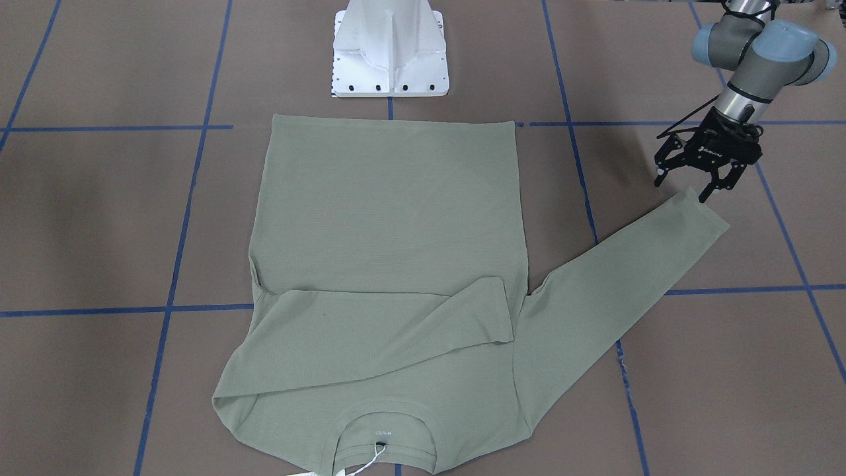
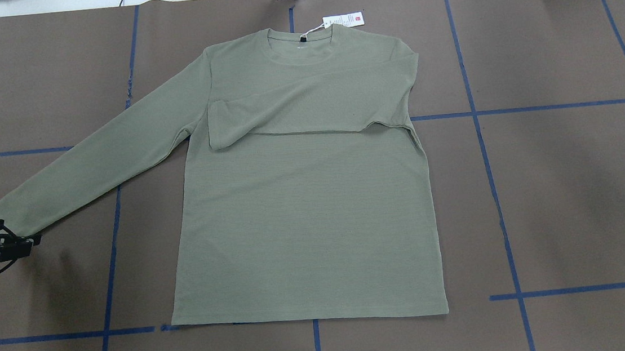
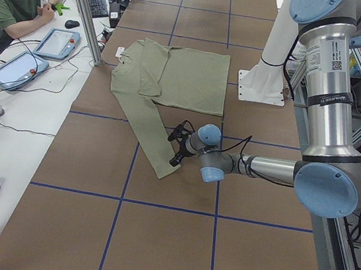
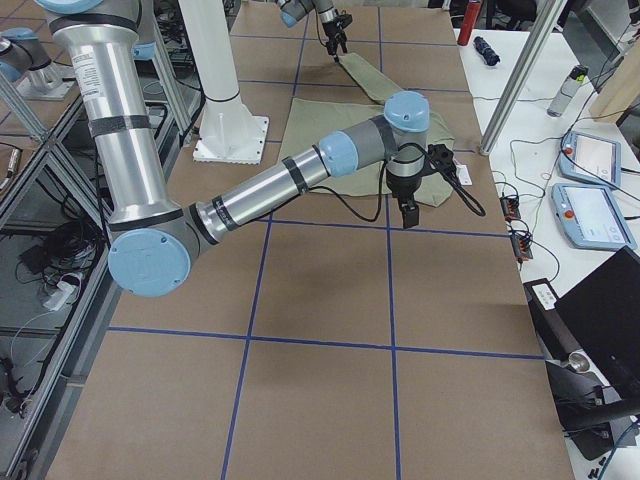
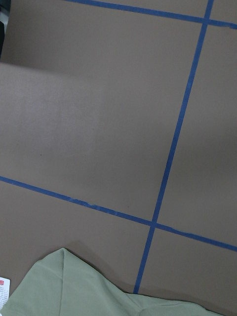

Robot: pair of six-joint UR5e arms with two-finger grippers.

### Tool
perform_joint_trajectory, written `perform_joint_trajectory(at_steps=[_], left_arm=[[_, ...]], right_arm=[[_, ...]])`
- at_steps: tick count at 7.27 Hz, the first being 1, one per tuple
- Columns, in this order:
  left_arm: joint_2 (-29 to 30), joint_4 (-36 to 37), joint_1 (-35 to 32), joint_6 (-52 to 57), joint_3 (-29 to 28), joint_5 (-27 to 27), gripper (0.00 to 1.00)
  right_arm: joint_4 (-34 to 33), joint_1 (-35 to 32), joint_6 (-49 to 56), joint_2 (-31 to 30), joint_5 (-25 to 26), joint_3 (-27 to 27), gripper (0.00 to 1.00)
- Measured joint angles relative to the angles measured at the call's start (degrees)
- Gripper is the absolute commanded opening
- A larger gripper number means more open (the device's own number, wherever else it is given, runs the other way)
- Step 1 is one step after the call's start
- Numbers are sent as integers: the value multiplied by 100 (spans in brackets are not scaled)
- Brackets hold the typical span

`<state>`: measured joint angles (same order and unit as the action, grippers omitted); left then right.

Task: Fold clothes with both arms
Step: 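Move the left gripper to the other sleeve cuff and grasp it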

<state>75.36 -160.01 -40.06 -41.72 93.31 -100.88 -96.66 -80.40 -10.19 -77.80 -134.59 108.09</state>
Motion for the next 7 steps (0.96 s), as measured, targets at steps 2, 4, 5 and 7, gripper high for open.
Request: perform_joint_trajectory(at_steps=[2,4,5,7], left_arm=[[-15,-3,53,20,-91,98,52],[-20,-3,59,23,-104,111,26],[-24,-3,60,24,-115,112,26],[-28,-9,56,29,-170,112,26]], right_arm=[[2,-2,0,-24,2,8,100],[2,-2,-2,-66,9,10,100],[3,-2,-6,-79,11,10,100],[-1,-2,-8,-84,8,10,100]])
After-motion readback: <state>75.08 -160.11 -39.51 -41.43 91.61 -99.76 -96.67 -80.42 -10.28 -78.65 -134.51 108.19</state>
